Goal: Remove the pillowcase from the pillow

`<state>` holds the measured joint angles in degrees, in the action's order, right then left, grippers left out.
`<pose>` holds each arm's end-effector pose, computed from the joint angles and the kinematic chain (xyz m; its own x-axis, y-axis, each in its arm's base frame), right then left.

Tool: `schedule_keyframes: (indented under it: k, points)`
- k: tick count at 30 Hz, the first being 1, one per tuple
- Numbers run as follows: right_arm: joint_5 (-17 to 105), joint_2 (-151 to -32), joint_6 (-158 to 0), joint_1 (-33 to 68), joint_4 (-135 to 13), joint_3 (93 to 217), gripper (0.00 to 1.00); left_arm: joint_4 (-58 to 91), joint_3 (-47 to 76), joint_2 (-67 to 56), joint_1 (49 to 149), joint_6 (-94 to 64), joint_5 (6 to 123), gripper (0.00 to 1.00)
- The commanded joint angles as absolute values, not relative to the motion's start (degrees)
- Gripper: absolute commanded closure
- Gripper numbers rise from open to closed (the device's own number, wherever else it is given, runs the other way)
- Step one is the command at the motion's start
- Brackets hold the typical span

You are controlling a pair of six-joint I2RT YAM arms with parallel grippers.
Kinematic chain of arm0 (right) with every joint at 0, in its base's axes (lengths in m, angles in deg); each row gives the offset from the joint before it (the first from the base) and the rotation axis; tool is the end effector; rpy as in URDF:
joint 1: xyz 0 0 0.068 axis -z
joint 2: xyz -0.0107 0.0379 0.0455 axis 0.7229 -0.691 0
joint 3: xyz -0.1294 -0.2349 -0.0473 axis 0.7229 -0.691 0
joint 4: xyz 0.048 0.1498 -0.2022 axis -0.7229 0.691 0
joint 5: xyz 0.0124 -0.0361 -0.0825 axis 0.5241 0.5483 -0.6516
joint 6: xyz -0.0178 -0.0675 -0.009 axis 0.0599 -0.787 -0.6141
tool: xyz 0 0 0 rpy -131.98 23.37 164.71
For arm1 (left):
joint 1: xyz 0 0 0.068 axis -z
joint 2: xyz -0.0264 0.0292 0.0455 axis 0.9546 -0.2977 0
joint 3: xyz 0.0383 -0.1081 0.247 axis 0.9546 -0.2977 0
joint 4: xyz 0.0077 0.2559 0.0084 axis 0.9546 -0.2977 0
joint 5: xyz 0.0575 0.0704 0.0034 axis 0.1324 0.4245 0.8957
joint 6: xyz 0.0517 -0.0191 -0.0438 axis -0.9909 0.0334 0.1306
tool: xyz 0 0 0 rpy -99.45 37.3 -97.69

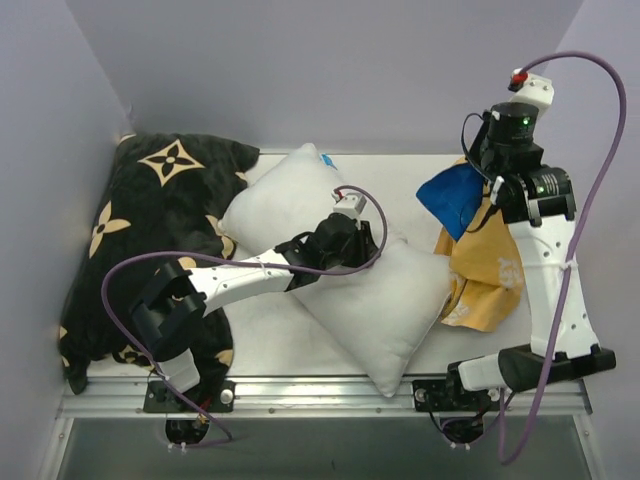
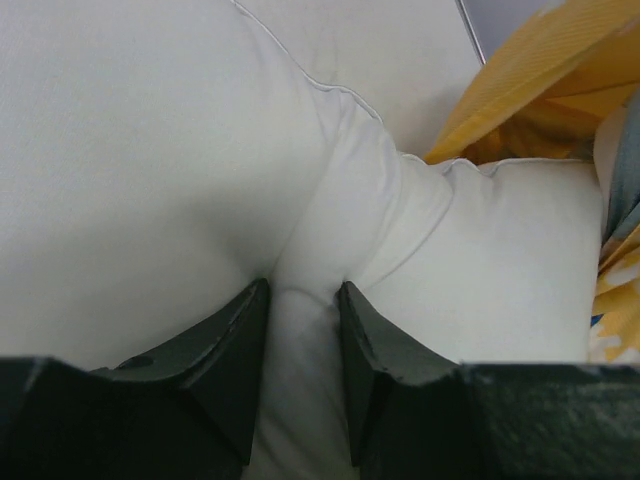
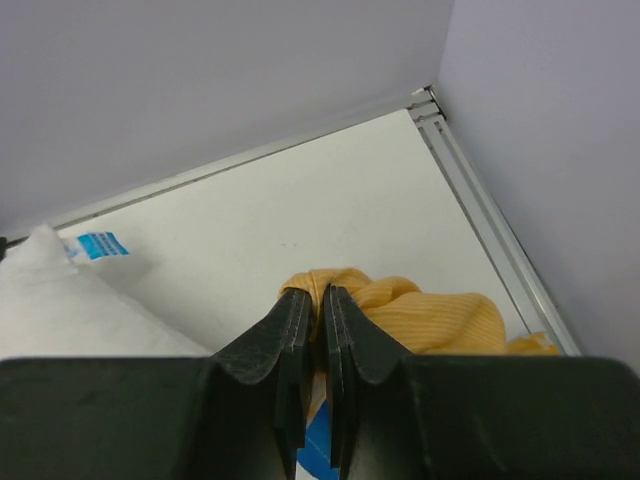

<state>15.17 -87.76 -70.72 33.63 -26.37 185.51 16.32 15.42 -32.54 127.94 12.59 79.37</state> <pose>0.2688 0.0395 0.5235 -0.0711 0.2336 -0.9697 0.1632 0.9618 0.2198 0.2506 -0.3499 0.2466 -0.6843 -0.1229 -0.7187 0.4201 0.7392 -0.5264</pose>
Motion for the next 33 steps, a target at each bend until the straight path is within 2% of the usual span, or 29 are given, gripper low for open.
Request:
schedule_keyframes:
  k: [1, 8, 13, 17, 22, 25, 27, 29, 32, 33]
  points:
    - [14.15, -89.60, -71.49, 36.53, -32.04, 189.10, 1.00, -2.14, 7.04, -30.34, 128.05, 12.27, 81.79, 0.59]
    - [11.44, -94.26, -73.60, 38.03, -32.57, 196.84, 0.99, -4.97, 6.24, -30.06, 128.23, 8.05, 79.51, 0.58]
    - [6.86, -99.89, -77.81, 38.91, -32.48, 207.73, 0.98, -6.90, 5.11, -29.45, 127.79, 6.82, 79.33, 0.58]
    - [8.96, -101.13, -78.26, 39.61, -32.66, 212.75, 0.97, -6.99, 3.00, -27.43, 127.79, 5.94, 79.42, 0.57]
    - [20.56, -98.41, -74.22, 38.30, -34.49, 205.04, 0.98, -6.47, 4.13, -27.16, 127.96, 4.62, 77.05, 0.54]
    - [21.27, -98.58, -73.69, 36.46, -34.77, 199.69, 0.97, -5.85, 6.41, -27.51, 128.14, 3.57, 75.73, 0.51]
    - [21.27, -98.23, -72.03, 36.97, -34.77, 195.46, 0.97, -5.67, 8.42, -27.43, 128.14, 3.04, 75.29, 0.46]
    - [21.01, -97.61, -68.25, 37.85, -35.03, 186.51, 0.97, -5.50, 9.75, -26.20, 128.23, 2.42, 75.02, 0.42]
    - [21.18, -96.12, -62.45, 39.52, -35.82, 172.39, 0.92, -5.41, 13.09, -23.39, 127.70, 1.02, 75.46, 0.39]
    - [21.79, -95.68, -61.31, 40.13, -36.08, 169.28, 0.80, -5.58, 14.05, -22.60, 127.52, 0.67, 75.90, 0.38]
